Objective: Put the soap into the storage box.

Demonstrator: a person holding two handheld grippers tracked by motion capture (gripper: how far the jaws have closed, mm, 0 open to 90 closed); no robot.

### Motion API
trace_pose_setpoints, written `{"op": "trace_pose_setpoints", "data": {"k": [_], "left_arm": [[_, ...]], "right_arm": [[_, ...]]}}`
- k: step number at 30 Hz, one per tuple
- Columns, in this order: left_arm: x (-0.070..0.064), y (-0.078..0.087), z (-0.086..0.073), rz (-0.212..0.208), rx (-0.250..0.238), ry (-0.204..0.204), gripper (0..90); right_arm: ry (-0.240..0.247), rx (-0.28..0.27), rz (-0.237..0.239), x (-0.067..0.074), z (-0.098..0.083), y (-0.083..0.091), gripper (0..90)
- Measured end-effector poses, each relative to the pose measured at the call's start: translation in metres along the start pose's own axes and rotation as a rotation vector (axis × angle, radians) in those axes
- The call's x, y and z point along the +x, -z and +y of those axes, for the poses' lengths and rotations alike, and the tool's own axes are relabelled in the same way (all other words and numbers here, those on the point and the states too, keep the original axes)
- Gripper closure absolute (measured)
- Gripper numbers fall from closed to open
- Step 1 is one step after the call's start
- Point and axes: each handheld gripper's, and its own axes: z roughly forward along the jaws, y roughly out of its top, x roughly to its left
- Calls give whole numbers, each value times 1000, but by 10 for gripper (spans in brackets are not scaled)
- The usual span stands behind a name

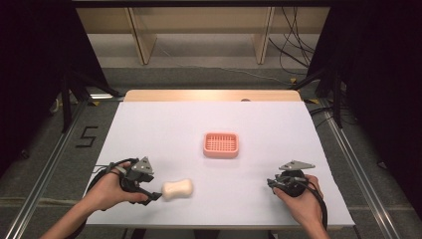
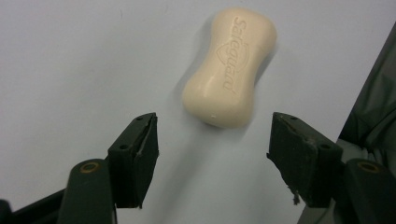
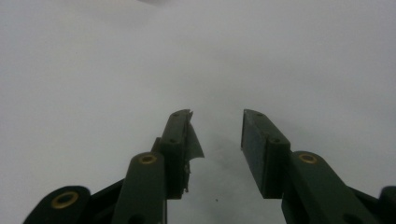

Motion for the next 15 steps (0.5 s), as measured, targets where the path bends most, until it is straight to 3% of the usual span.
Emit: {"op": "trace_pose_setpoints", "data": {"k": [4, 6, 15], "left_arm": [[0, -4, 8, -1, 48, -31, 333], [1, -7, 13, -11, 97, -71, 333], [0, -18, 29, -20, 180, -92, 334]], "right_arm": [[-6, 2, 4, -1, -1, 0, 624], [-6, -6, -2, -1, -2, 1, 623], [-13, 1, 7, -2, -3, 1, 621]]}}
